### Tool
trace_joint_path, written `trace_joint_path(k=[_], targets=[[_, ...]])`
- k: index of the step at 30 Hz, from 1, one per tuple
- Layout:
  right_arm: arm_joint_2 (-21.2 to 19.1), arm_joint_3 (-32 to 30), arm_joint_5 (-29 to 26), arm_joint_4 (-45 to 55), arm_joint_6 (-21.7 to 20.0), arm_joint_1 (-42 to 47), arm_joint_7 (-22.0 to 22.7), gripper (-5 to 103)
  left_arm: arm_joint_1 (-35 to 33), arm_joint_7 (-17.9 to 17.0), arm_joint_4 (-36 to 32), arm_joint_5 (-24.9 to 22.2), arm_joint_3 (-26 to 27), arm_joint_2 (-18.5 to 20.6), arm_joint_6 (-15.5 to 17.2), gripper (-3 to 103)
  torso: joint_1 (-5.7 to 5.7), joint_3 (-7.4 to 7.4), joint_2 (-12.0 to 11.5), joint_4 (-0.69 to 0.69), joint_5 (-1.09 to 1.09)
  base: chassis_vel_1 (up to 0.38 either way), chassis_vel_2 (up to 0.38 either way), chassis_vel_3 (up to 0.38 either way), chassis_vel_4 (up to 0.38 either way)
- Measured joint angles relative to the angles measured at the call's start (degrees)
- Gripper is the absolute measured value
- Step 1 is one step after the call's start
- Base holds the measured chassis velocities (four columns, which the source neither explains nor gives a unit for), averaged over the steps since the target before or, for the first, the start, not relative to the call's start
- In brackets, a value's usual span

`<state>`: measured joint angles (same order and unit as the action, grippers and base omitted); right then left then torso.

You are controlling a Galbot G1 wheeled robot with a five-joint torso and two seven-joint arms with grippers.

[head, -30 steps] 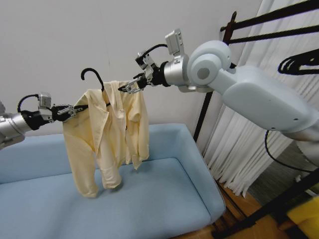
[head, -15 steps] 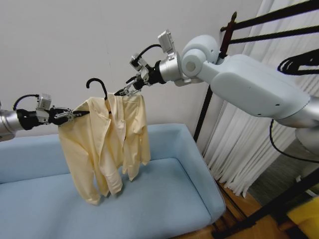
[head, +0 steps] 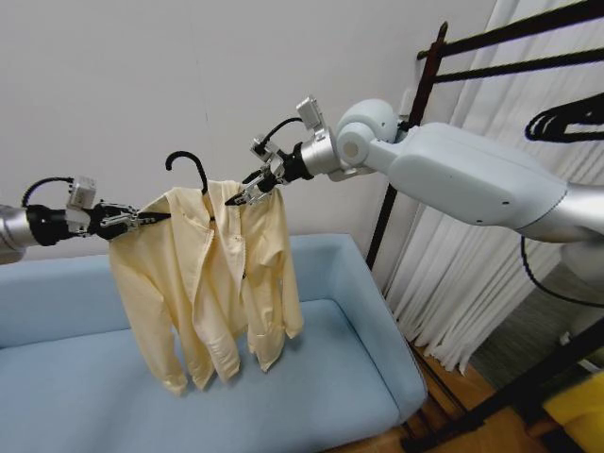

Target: Pick up the clothes from the sofa and hang them on the clothes hanger.

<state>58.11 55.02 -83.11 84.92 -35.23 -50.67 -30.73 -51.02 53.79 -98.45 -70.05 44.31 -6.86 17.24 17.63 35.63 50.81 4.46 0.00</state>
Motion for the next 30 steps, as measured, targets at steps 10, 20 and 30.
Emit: trace_joint_path(k=[10, 20, 30], targets=[[0.67, 0.83, -0.79, 0.12, -0.03, 0.04, -0.16, 88, -0.01, 1.36, -0.54, -0.16, 0.0, -0.13, -0.37, 2, 0.0, 0.0, 0.0, 0.0, 0.0, 0.0, 0.0, 0.0, 0.0], [0.36, 1.68, -0.72, 0.88, -0.2, -0.32, -0.15, 50, -0.01, 3.09, -0.4, -0.66, 0.1, 0.38, -1.24, 2, 0.0, 0.0, 0.0, 0.0, 0.0, 0.0, 0.0, 0.0, 0.0], [0.06, 1.52, -1.31, 1.99, -0.1, 0.08, 0.03, 13, -0.1, 3.75, 0.63, -2.08, 0.15, 0.8, -2.54, 2, 0.0, 0.0, 0.0, 0.0, 0.0, 0.0, 0.0, 0.0, 0.0]])
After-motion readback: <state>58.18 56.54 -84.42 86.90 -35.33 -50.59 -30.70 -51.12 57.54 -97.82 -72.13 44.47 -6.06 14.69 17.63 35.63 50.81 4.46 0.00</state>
